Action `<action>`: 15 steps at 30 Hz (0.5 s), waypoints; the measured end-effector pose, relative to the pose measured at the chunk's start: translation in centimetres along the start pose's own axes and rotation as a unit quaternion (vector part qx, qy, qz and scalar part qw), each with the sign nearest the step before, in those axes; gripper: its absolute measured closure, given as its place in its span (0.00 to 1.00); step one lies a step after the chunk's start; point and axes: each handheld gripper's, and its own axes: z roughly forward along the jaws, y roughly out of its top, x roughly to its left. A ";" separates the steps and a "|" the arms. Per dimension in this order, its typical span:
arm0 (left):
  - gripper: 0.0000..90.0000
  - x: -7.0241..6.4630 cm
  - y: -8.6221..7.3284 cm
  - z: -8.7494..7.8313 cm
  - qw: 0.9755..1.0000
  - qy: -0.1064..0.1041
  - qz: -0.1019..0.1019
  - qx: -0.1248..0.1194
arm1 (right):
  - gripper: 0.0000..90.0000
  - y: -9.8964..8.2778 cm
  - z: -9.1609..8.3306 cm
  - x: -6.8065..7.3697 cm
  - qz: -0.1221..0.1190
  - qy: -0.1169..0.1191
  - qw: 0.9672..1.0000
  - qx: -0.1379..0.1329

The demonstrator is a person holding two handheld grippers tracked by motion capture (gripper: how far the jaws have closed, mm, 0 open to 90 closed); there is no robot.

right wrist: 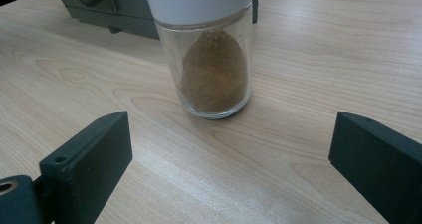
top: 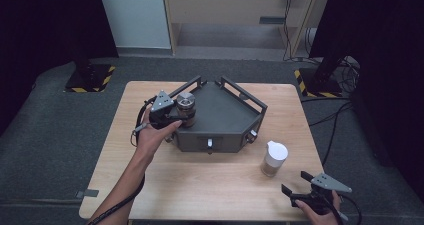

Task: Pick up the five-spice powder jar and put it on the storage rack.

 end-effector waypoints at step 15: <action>0.33 0.0 -1.0 0.1 1.000 0.003 -0.013 -0.009 | 0.04 0.0 0.1 0.1 -0.002 0.001 1.000 0.005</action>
